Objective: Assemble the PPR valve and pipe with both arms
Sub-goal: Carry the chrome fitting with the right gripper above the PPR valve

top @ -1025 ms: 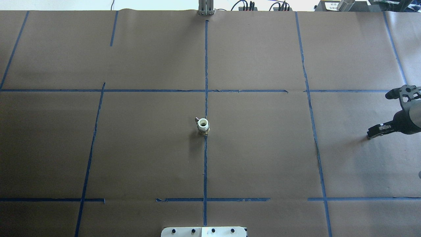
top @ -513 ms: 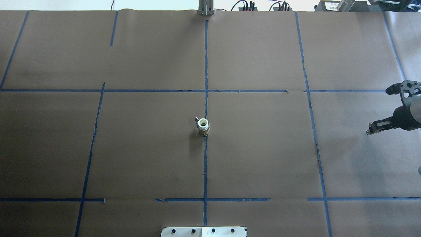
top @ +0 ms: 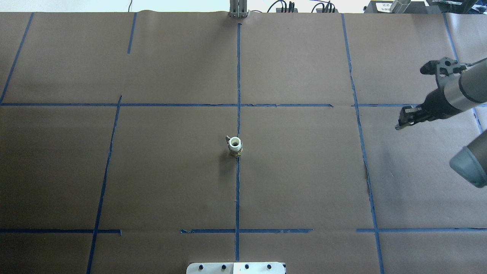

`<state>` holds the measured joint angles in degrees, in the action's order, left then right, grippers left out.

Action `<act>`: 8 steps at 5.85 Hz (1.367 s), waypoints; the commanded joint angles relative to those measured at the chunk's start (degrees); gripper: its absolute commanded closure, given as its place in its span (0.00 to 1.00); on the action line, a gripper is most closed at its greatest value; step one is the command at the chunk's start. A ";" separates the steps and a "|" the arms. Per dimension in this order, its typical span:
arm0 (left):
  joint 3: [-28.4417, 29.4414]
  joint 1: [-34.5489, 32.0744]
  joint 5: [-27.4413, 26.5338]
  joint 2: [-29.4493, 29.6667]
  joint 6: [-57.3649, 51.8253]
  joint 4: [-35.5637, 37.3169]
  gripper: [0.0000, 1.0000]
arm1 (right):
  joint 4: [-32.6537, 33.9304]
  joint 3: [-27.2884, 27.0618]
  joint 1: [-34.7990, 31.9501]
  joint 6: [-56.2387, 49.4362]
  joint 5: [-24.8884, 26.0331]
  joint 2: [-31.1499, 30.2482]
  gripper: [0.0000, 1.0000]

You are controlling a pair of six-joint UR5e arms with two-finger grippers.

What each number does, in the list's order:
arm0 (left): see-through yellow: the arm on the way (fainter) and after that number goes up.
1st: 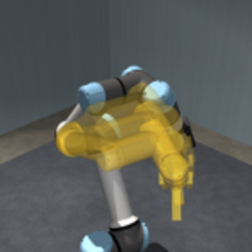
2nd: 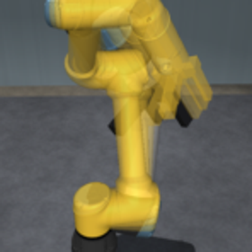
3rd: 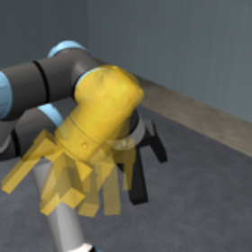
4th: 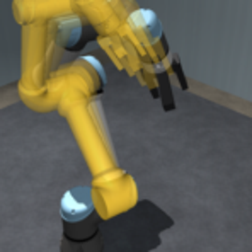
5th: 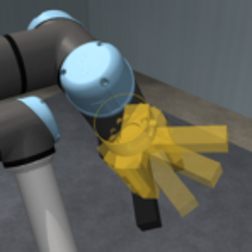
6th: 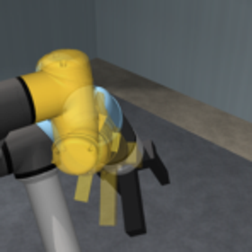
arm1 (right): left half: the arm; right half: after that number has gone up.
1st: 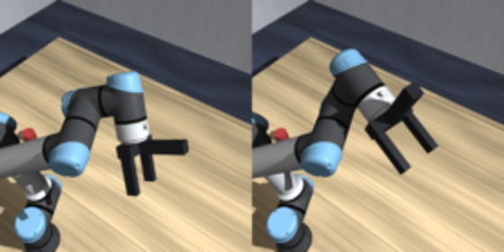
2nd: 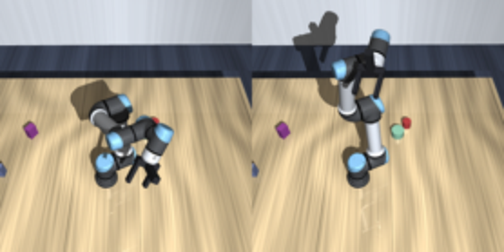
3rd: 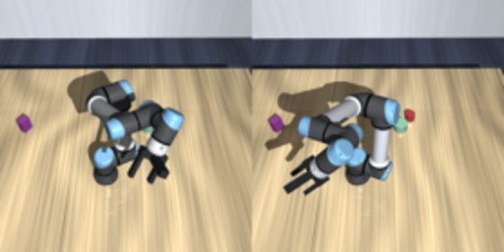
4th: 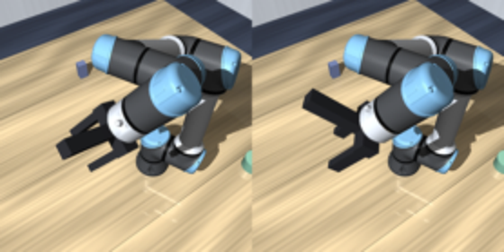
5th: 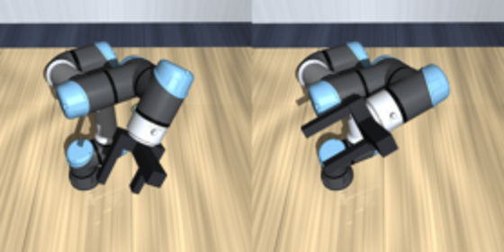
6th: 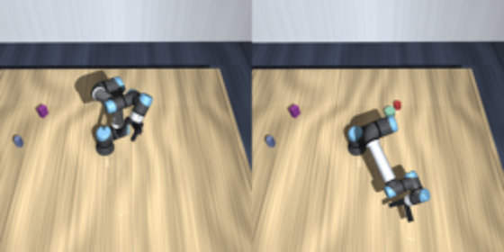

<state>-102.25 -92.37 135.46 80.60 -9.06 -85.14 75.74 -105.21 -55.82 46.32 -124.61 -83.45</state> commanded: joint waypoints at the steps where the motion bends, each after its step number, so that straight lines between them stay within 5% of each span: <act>1: -0.14 -0.09 -2.92 -0.09 1.07 -0.12 0.00 | 11.32 -1.48 4.27 11.70 0.50 13.08 1.00; 4: -0.32 0.00 -2.74 0.08 4.74 -0.21 0.00 | 19.92 -0.79 18.42 45.45 11.97 31.01 1.00; 6: -0.41 0.00 -2.74 0.17 5.46 -0.29 0.00 | 25.41 1.66 23.37 58.10 17.27 39.21 1.00; 8: -0.32 0.00 -2.66 0.17 5.46 -0.29 0.00 | 28.74 8.26 26.71 59.94 21.16 43.98 1.00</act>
<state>-102.62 -92.37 132.75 80.77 -3.63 -85.43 102.82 -98.92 -30.51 105.32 -104.86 -40.95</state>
